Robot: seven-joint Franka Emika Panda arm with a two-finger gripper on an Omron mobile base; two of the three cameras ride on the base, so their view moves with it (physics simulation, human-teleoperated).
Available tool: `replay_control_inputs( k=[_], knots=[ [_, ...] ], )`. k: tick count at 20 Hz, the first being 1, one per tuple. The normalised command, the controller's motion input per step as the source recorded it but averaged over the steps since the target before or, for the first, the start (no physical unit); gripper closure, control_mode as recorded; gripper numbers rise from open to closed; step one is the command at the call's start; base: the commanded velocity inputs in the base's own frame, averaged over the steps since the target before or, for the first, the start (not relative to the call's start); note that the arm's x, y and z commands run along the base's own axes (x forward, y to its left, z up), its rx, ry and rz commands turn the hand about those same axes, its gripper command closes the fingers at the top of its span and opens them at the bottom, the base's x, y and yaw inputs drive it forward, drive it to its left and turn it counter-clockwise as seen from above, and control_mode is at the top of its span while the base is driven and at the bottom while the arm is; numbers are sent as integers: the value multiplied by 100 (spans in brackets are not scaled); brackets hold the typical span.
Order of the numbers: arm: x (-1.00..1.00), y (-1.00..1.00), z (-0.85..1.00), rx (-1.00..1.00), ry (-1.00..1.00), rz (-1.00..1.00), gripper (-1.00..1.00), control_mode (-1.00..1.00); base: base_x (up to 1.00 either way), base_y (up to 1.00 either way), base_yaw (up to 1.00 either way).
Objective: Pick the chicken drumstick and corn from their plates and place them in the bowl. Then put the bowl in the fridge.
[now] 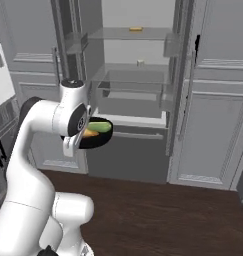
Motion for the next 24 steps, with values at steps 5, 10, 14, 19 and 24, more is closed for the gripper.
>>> replay_control_inputs(
  k=[5, 10, 14, 19, 24],
  knots=[
    [0, 0, 0, 0, 0, 0, 100, 100, 82, -1, 7],
    [0, 0, 0, 0, 0, 0, 100, 100, 67, -8, 8],
    [0, 0, 0, 0, 0, 0, 100, 100, 56, -29, 13],
    [0, 0, 0, 0, 0, 0, 100, 100, 46, -47, 15],
    [0, 0, 0, 0, 0, 0, 100, 100, 52, -20, 7]
  ],
)
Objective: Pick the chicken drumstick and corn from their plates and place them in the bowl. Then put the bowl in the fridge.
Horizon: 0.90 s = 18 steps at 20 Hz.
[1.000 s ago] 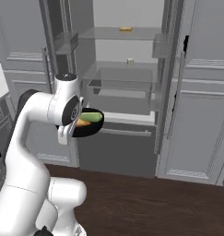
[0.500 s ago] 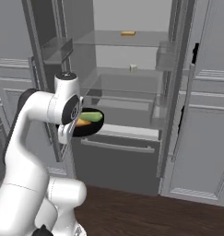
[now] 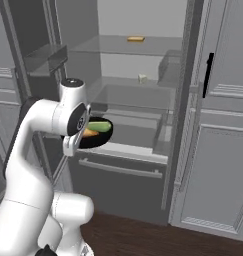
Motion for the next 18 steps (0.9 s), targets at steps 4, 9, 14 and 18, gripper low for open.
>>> replay_control_inputs(
  k=[4, 9, 14, 18],
  knots=[
    [0, 0, 0, 0, 0, 0, 100, 100, 63, -16, 0],
    [0, 0, 0, 0, 0, 0, 100, 100, 53, -15, -6],
    [0, 0, 0, 0, 0, 0, 100, 100, 50, 0, -5],
    [0, 0, 0, 0, 0, 0, 100, 100, 44, 0, -6]
  ],
)
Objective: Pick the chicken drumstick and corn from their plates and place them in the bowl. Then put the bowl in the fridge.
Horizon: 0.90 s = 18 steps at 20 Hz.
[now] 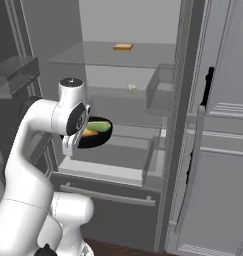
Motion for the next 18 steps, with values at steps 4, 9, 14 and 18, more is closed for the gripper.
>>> replay_control_inputs(
  k=[4, 9, 14, 18],
  knots=[
    [0, 0, 0, 0, 0, 0, 100, 100, 25, 0, -4],
    [0, 0, 0, 0, 0, 0, 100, 100, 54, 0, -5],
    [0, 0, 0, 0, 0, 0, 100, 100, 60, 0, -4],
    [0, 0, 0, 0, 0, 0, 100, 100, 43, 0, -2]
  ],
)
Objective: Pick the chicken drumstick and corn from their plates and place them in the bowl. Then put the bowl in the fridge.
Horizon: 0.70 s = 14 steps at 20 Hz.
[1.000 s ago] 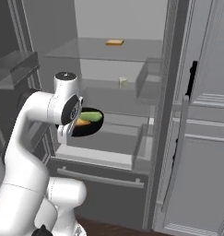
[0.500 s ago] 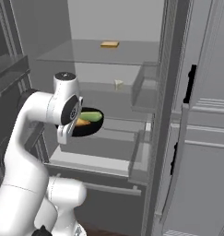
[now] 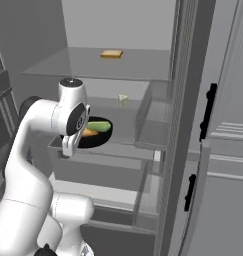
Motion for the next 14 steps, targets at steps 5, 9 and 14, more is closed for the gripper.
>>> replay_control_inputs(
  k=[5, 9, 14],
  knots=[
    [0, 0, 0, 0, 0, 0, 100, 100, 39, 0, -1],
    [0, 0, 0, 0, 0, 0, 100, 100, 41, 0, 0],
    [0, 0, 0, 0, 0, 0, 100, 100, 49, 0, 0]
  ],
)
